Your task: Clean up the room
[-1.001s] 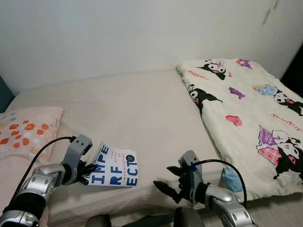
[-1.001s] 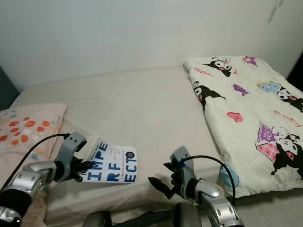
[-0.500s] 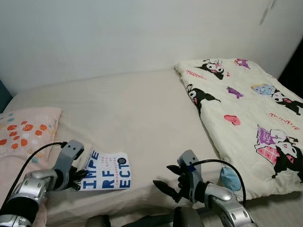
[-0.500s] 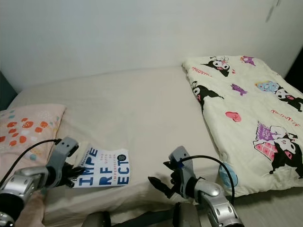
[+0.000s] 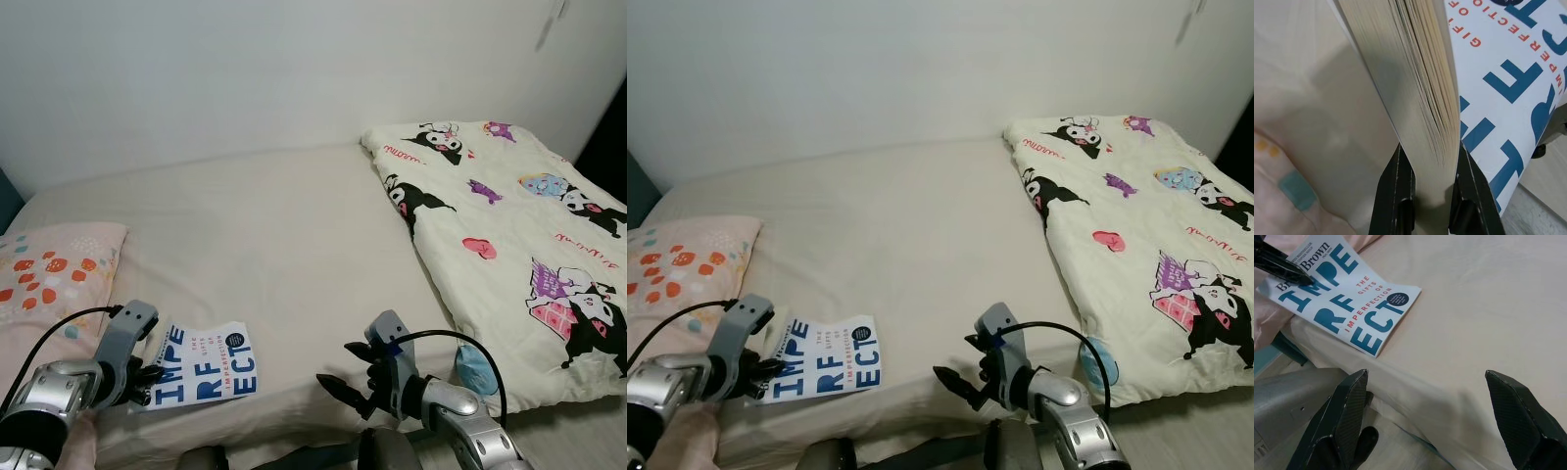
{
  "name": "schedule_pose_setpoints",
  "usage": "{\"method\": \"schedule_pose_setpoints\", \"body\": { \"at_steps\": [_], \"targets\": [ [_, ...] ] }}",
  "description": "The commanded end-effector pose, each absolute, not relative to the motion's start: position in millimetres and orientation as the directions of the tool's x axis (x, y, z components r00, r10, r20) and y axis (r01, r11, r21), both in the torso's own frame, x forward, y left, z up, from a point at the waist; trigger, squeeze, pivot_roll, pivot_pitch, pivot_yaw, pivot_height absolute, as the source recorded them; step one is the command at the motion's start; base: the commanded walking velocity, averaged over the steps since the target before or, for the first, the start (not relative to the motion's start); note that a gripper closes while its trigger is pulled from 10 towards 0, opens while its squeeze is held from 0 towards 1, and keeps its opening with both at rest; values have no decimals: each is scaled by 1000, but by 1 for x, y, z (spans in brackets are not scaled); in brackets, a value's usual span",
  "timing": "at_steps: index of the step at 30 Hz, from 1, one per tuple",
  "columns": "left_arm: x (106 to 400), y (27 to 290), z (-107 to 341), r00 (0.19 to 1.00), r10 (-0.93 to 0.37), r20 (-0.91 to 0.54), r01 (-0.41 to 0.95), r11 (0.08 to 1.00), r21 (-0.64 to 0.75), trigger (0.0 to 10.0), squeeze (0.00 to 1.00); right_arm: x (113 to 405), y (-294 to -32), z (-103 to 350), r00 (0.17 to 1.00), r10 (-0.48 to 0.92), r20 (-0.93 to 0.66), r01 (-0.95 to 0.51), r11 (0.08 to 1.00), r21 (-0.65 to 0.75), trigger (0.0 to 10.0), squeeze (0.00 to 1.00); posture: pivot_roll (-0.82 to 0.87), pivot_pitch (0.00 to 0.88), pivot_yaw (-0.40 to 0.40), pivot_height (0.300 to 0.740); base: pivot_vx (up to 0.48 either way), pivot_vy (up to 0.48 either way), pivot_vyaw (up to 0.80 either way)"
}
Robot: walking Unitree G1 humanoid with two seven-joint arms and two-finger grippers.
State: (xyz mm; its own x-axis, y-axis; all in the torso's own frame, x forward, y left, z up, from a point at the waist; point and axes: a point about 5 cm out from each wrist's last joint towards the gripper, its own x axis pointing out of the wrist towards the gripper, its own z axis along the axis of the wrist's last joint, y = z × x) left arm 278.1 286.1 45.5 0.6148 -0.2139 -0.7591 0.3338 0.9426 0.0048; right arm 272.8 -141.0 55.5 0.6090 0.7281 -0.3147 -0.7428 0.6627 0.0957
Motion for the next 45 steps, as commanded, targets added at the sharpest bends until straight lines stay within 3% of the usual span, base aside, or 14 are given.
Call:
{"method": "schedule_pose_setpoints", "body": {
  "at_steps": [1, 7, 8, 9, 10, 12, 13, 16, 17, 18, 19, 36, 44, 45],
  "targets": [
    [248, 303, 20, 482, -90, -872, 267, 962, 48, 1804, 0, 272, -139, 54, 602, 733, -318, -749, 656, 94, 10000, 0, 72, 110, -40, 591, 0, 0, 0],
    [246, 297, 16, 477, -114, -872, 288, 957, 33, 2314, 0, 273, -139, 54, 599, 734, -320, -752, 653, 91, 10000, 0, 70, 111, -45, 591, 0, 0, 0],
    [247, 294, 16, 477, -127, -870, 310, 950, 31, 5804, 0, 274, -139, 54, 600, 733, -320, -752, 654, 88, 10000, 0, 70, 111, -45, 591, 0, 0, 0],
    [247, 294, 16, 477, -127, -870, 310, 950, 31, 5804, 0, 274, -139, 54, 600, 733, -320, -752, 654, 88, 10000, 0, 70, 111, -45, 591, 0, 0, 0],
    [249, 291, 16, 489, -143, -861, 336, 941, 35, 10000, 75, 274, -140, 54, 601, 732, -321, -751, 654, 85, 10000, 0, 70, 111, -45, 591, 0, 0, 0],
    [251, 288, 17, 496, -152, -855, 348, 937, 35, 10000, 75, 274, -140, 54, 603, 731, -321, -751, 655, 83, 10000, 0, 67, 110, -42, 591, 0, 0, 0],
    [254, 285, 18, 515, -166, -841, 359, 933, 35, 10000, 514, 275, -140, 54, 605, 729, -320, -749, 657, 82, 10000, 0, 66, 109, -42, 591, 0, 0, 0],
    [256, 283, 19, 527, -174, -832, 362, 932, 34, 10000, 514, 275, -141, 54, 606, 728, -320, -748, 658, 82, 10000, 0, 66, 109, -42, 591, 0, 0, 0],
    [258, 281, 20, 539, -175, -824, 366, 930, 42, 10000, 310, 275, -141, 54, 607, 728, -320, -747, 659, 82, 10000, 0, 65, 111, -40, 591, 0, 0, 0],
    [258, 281, 20, 539, -175, -824, 366, 930, 42, 10000, 310, 275, -141, 54, 607, 728, -320, -747, 659, 82, 10000, 0, 65, 111, -40, 591, 0, 0, 0],
    [260, 280, 22, 547, -170, -820, 372, 927, 55, 10000, 0, 274, -141, 54, 608, 727, -319, -747, 660, 82, 10000, 0, 64, 111, -39, 591, 0, 0, 0],
    [289, 274, 48, 750, -167, -640, 339, 928, 154, 10000, 0, 277, -142, 56, 614, 725, -312, -744, 663, 79, 10000, 0, 64, 109, -41, 591, 0, 0, 0],
    [288, 273, 47, 730, -197, -654, 382, 912, 151, 10000, 608, 276, -142, 55, 612, 726, -315, -744, 663, 83, 10000, 0, 65, 108, -37, 591, 0, 0, 0],
    [285, 274, 44, 711, -203, -673, 397, 906, 147, 10000, 1000, 275, -142, 55, 611, 727, -315, -745, 662, 84, 10000, 0, 65, 108, -37, 591, 0, 0, 0]
  ]
}}
